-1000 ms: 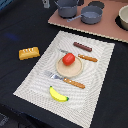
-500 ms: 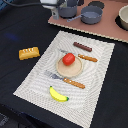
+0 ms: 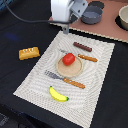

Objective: Interact with the objects in diverse but meaningful ways.

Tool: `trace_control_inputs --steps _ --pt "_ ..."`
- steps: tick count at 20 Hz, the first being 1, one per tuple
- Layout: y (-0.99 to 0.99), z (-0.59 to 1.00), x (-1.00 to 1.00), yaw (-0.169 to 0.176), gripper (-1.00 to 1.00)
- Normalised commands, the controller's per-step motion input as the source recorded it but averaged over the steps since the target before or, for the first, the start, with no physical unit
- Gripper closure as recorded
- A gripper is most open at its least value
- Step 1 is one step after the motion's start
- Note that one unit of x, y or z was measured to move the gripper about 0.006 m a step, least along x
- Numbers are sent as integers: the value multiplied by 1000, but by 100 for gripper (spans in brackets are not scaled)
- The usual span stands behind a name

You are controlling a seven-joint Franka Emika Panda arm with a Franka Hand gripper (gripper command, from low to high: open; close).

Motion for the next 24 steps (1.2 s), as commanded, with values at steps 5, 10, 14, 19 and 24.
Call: trace_control_inputs --steps 5,10,14,19,24 --pt "-312 -137 258 51 -100" --pt "-137 -120 0 195 -100" --pt "-139 -80 0 229 -100" --pt "-198 -161 129 179 -100" --pt "-95 -150 229 68 -100"
